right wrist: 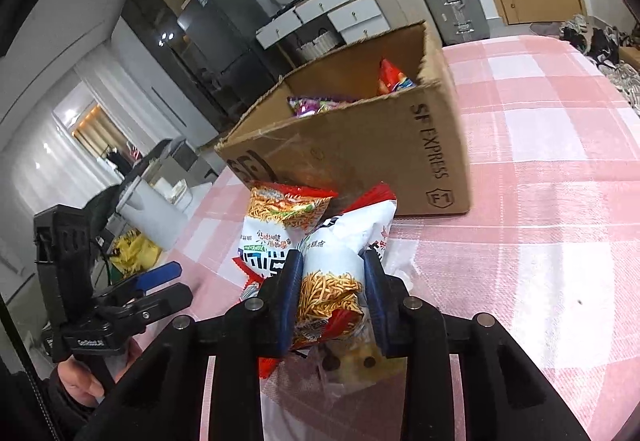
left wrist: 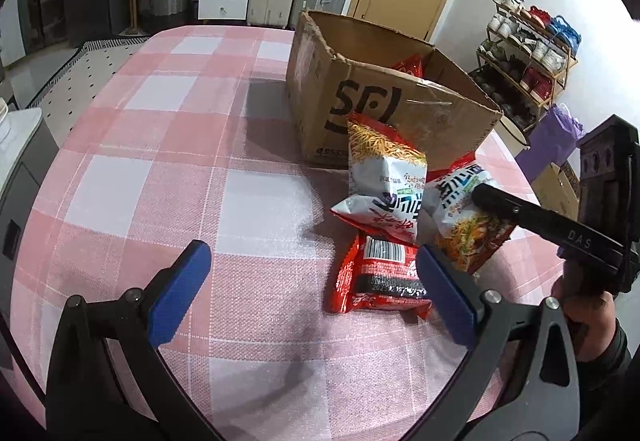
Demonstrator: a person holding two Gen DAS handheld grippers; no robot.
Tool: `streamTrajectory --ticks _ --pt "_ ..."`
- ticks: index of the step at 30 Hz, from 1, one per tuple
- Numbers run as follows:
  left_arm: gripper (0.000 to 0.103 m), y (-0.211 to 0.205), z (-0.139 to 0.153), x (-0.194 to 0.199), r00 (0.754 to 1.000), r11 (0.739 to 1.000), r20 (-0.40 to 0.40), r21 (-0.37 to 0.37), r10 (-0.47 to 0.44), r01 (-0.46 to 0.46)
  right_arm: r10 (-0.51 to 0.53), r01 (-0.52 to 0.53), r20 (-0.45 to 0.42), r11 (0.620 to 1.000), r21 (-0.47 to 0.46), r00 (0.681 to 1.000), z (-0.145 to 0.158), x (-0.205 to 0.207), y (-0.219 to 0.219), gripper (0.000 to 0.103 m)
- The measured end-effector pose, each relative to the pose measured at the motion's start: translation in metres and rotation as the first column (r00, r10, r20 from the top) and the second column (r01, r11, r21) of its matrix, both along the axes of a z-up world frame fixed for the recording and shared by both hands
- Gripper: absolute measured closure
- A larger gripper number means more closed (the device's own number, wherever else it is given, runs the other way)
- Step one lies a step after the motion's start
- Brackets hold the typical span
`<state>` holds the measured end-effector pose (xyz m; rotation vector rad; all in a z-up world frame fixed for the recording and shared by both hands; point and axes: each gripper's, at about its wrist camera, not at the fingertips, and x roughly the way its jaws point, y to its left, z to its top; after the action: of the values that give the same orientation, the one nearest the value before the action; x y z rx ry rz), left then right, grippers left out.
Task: Organize snacks
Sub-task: 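Grasp the white noodle snack bag with the right gripper while the left gripper grasps another noodle bag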
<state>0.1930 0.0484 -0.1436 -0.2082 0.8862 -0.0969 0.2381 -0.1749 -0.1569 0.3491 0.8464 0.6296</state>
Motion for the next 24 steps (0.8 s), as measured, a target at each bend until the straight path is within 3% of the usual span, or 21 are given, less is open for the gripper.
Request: streamTrajectory --ticks 12,24 --pt "0.001 -0.03 0.005 0.045 0.997 0.998 -0.037 -0.003 -0.063 0.063 -0.052 0.051 0.013 0.995 0.084 0.999 0.007 -0.028 -0.044 0.073" --pt "0.002 -0.059 -0.017 0.091 0.987 0.996 -0.132 0.004 -0.093 0.094 -0.089 0.085 0.019 0.988 0.129 0.996 0.012 -0.045 -0.072 0.073"
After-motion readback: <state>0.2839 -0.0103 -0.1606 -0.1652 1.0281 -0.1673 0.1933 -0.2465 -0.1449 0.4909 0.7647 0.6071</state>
